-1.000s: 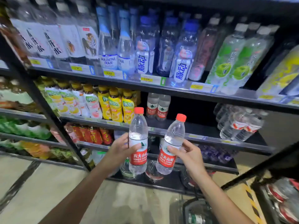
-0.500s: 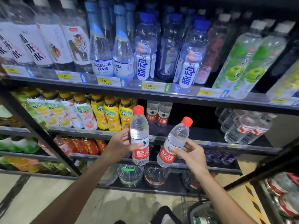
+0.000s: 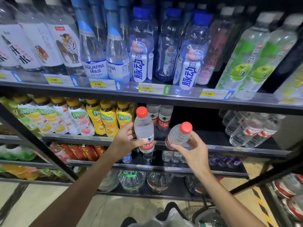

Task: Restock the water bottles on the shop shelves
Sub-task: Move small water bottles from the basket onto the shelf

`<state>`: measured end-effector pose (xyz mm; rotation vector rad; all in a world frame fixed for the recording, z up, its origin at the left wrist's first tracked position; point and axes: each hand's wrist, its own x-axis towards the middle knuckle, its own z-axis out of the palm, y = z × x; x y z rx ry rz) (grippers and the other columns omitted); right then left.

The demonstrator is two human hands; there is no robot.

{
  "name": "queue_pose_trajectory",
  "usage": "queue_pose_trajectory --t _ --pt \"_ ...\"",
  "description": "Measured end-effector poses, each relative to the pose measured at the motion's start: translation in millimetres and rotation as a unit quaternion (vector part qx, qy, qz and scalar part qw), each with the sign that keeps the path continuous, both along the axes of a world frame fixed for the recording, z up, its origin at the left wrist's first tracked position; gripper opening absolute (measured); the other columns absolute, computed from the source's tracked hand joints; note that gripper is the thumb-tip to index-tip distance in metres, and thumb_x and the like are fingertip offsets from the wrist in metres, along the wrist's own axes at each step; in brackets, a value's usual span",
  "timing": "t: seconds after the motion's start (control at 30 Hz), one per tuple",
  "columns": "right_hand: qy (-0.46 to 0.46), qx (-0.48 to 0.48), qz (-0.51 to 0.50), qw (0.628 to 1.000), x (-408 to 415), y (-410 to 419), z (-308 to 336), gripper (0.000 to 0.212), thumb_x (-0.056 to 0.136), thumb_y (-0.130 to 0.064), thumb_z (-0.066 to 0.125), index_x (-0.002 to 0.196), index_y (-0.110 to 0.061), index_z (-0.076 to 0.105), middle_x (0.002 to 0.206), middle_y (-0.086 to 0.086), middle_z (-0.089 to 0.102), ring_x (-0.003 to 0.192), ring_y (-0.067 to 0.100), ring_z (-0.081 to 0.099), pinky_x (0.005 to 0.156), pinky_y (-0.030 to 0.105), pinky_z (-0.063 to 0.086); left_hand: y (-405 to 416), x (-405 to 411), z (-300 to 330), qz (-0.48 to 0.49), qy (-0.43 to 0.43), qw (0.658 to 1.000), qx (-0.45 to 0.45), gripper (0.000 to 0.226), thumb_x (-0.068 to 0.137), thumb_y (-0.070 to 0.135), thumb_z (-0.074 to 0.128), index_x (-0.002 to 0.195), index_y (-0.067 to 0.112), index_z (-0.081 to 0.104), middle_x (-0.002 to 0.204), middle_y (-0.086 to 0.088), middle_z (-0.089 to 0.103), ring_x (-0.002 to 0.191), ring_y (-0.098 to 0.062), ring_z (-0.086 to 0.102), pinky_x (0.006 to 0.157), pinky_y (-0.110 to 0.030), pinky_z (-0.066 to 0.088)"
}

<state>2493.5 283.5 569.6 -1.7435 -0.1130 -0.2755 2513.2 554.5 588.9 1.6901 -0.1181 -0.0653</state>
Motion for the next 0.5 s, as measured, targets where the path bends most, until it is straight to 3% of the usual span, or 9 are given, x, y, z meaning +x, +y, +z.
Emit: queue_pose_trajectory --t 0.13,0.2,0.3,0.5 --pt "-0.026 -0.012 -0.006 1.0 15 6 1 0.07 0.069 -0.013 0.094 0.122 -0.045 0.063 0.123 -0.018 0.071 0.118 0.002 0.065 0.099 0.011 0.047 0 -2 -1 -0.001 -0.008 1.0 -0.002 0.06 0.063 0.03 0.091 0.116 0.046 0.066 0.124 0.011 0.072 0.12 -0.012 0.066 0.107 -0.043 0.051" --pt "-0.01 -0.018 -0.008 1.0 25 11 -3 0.067 0.071 -0.019 0.094 0.127 -0.037 0.06 0.122 -0.016 0.071 0.117 0.003 0.065 0.101 0.016 0.049 2 -3 -1 0.0 -0.012 1.0 0.002 0.063 0.063 0.03 0.09 0.12 0.039 0.065 0.125 0.01 0.071 0.121 -0.011 0.066 0.107 -0.042 0.051" --pt "0.019 -0.038 -0.001 0.999 43 15 -9 0.067 0.075 -0.019 0.092 0.133 -0.021 0.058 0.123 -0.011 0.071 0.118 0.005 0.066 0.108 0.029 0.05 6 -5 0 -0.005 -0.022 1.0 0.019 0.062 0.066 0.029 0.09 0.121 0.043 0.064 0.127 0.013 0.07 0.122 -0.009 0.064 0.106 -0.037 0.05" --pt "0.05 -0.077 0.018 0.996 74 21 -22 0.066 0.079 -0.019 0.089 0.138 -0.02 0.059 0.125 -0.013 0.071 0.117 0.002 0.066 0.108 0.031 0.051 16 -8 5 -0.002 -0.056 0.997 0.043 0.061 0.07 0.026 0.088 0.12 0.052 0.063 0.129 0.015 0.069 0.123 -0.008 0.063 0.103 -0.023 0.052"
